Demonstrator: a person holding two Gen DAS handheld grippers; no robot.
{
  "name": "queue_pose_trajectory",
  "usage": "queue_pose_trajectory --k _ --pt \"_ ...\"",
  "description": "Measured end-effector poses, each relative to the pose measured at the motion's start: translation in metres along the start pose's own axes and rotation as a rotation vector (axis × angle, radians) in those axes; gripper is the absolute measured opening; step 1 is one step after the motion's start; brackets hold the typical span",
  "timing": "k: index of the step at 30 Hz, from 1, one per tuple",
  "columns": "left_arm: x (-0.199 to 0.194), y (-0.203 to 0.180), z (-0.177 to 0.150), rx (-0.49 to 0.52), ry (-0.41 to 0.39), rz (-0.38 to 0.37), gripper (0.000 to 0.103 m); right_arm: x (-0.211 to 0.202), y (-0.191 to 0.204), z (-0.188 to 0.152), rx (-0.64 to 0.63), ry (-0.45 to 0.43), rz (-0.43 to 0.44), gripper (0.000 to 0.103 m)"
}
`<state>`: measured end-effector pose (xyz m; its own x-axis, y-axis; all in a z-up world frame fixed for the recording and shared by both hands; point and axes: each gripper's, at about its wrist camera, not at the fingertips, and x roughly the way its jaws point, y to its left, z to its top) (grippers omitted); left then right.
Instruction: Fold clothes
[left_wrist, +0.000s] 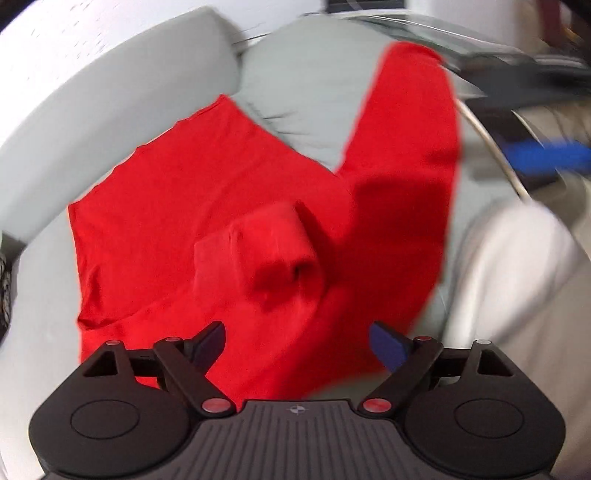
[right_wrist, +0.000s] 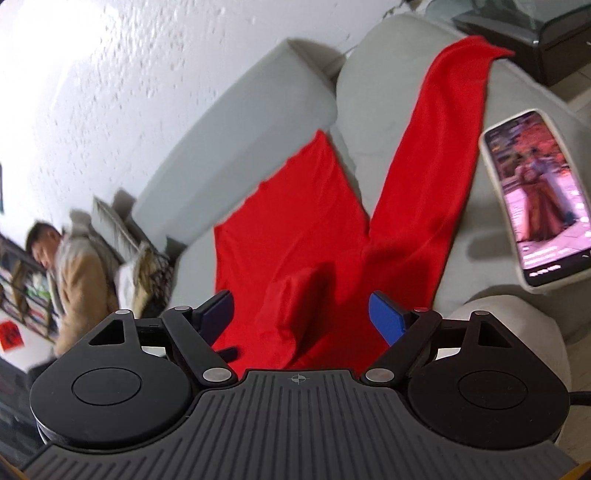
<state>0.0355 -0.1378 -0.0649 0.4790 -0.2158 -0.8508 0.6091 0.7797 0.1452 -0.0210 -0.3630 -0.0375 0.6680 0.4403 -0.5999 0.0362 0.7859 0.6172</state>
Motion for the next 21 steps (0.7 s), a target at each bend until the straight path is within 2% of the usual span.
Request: queue_pose_trajectory --k 2,3,4,5,6,7,8,10,11,13,15,16,18,19,20,21 --pt "-0.008 0.026 -0.017 -0.116 -0.031 0.011 0.084 0.023 0.016 0.002 -0.089 0.048 -0.014 0.069" --pt "-0.012 0.040 -0.025 -0.180 -0.047 0.021 0.078 0.036 0.026 0.002 -0.130 0.071 -0.002 0.065" --pt "-0.015 0.054 -0.033 -0.245 -0.064 0.031 0.067 0.050 0.038 0.002 -0.168 0.095 0.015 0.065" --pt "-0.013 0.070 -0.039 -0.322 -0.065 0.087 0.057 0.064 0.049 0.002 -0.207 0.119 0.032 0.065" --pt "-0.009 0.087 -0.046 -0.404 -0.062 0.161 0.035 0.081 0.061 0.003 -0.232 0.142 0.045 0.065" --pt "-0.003 0.103 -0.051 -0.472 -0.065 0.214 0.026 0.099 0.072 0.003 -0.257 0.162 0.046 0.065" --pt "0.005 0.120 -0.056 -0.535 -0.071 0.261 0.024 0.118 0.082 0.003 -0.282 0.181 0.045 0.065" --pt "0.024 0.145 -0.063 -0.601 -0.051 0.301 0.013 0.156 0.098 0.002 -0.326 0.219 0.013 0.065" --pt "0.035 0.156 -0.065 -0.624 -0.025 0.312 0.012 0.174 0.103 0.000 -0.343 0.237 -0.027 0.065" --pt "0.054 0.172 -0.071 -0.696 0.038 0.281 0.012 0.210 0.111 -0.003 -0.376 0.275 -0.106 0.065" --pt "0.059 0.185 -0.077 -0.769 0.040 0.230 0.013 0.231 0.112 -0.006 -0.397 0.304 -0.164 0.070" --pt "0.059 0.189 -0.077 -0.782 0.043 0.216 0.015 0.236 0.112 -0.010 -0.414 0.311 -0.176 0.078" --pt "0.059 0.194 -0.079 -0.797 0.048 0.195 0.018 0.246 0.112 -0.016 -0.449 0.325 -0.201 0.081" --pt "0.060 0.195 -0.078 -0.802 0.045 0.189 0.018 0.251 0.112 -0.020 -0.466 0.331 -0.213 0.071" --pt "0.061 0.195 -0.078 -0.804 0.041 0.188 0.018 0.249 0.111 -0.020 -0.468 0.316 -0.231 0.053" --pt "0.061 0.195 -0.077 -0.804 0.036 0.188 0.018 0.245 0.109 -0.020 -0.464 0.293 -0.250 0.045"
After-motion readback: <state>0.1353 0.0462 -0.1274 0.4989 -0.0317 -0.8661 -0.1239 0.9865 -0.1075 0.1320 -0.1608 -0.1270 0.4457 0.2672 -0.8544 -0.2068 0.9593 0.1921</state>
